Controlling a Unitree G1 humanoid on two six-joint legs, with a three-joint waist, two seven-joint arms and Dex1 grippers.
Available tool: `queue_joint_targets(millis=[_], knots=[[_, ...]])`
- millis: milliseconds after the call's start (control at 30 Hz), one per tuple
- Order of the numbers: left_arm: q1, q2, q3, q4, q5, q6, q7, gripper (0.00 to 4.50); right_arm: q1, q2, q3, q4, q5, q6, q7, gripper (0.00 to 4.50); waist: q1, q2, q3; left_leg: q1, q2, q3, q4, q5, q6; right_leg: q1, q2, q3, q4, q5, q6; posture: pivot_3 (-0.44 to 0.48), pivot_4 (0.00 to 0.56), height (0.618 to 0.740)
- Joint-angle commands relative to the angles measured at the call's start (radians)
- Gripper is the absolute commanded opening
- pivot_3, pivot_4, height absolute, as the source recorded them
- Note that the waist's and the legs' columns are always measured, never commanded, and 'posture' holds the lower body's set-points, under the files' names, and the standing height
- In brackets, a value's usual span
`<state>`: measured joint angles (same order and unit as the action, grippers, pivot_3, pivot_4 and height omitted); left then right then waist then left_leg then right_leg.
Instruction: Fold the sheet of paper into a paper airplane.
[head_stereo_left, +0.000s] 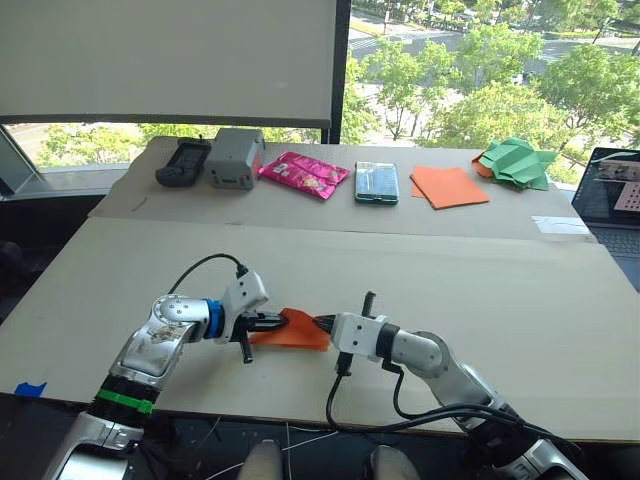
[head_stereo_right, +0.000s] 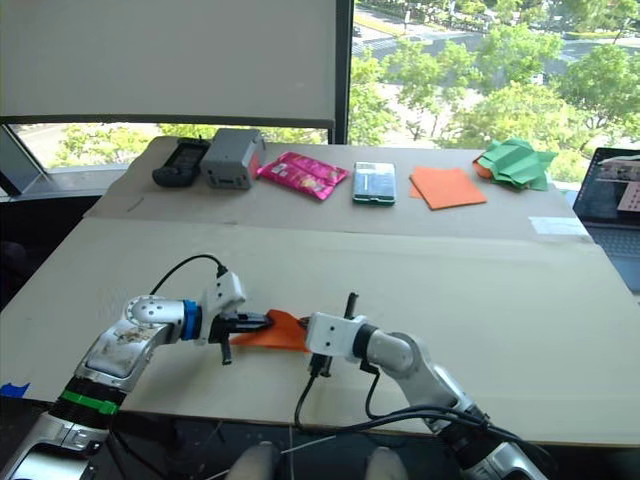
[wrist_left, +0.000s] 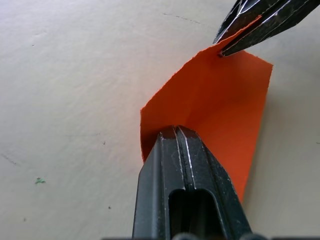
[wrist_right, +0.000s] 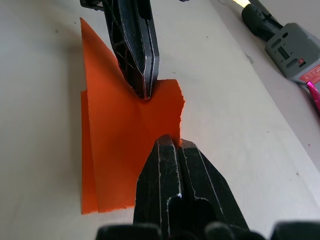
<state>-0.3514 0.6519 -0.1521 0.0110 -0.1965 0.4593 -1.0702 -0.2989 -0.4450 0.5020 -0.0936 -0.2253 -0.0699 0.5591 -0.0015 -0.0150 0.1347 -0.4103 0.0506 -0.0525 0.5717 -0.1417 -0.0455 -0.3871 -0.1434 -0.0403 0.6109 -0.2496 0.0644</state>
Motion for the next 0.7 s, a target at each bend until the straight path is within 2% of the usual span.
queue_joint_targets(millis=[33, 333, 567, 700], knots=[[0.019, 0.038, 0.064, -0.076, -0.04, 0.031, 0.008, 0.0, 0.004, 0.007, -0.02, -0.017, -0.03, -0.047, -0.017, 0.02, 0.0, 0.0, 0.0, 0.0, 0.0, 0.0, 0.0, 0.0, -0.001, 0.0, 0.0, 0.0, 0.0, 0.0, 0.0, 0.0, 0.15, 0.702], [0.141, 0.079, 0.075, -0.153, -0.073, 0.063, 0.005, 0.0, 0.024, 0.01, -0.021, -0.013, -0.072, -0.095, -0.022, 0.02, 0.005, 0.0, 0.0, 0.0, 0.0, 0.0, 0.0, -0.002, -0.003, 0.0, 0.0, 0.0, 0.0, 0.0, 0.0, 0.0, 0.15, 0.702], [0.16, 0.078, 0.04, -0.091, -0.036, 0.028, 0.013, 0.0, 0.04, -0.011, -0.005, -0.044, -0.08, -0.142, 0.023, 0.02, 0.006, 0.0, 0.0, 0.0, 0.0, 0.0, 0.0, -0.002, -0.003, 0.0, 0.0, 0.0, -0.001, 0.0, 0.0, 0.0, 0.15, 0.702], [0.162, 0.081, 0.043, -0.062, -0.033, 0.015, 0.012, 0.0, 0.037, -0.033, 0.029, -0.011, -0.145, -0.197, 0.036, 0.02, 0.007, 0.0, 0.0, 0.001, 0.0, 0.001, 0.0, -0.002, -0.003, 0.001, 0.0, 0.0, 0.0, 0.0, 0.0, 0.0, 0.15, 0.702]])
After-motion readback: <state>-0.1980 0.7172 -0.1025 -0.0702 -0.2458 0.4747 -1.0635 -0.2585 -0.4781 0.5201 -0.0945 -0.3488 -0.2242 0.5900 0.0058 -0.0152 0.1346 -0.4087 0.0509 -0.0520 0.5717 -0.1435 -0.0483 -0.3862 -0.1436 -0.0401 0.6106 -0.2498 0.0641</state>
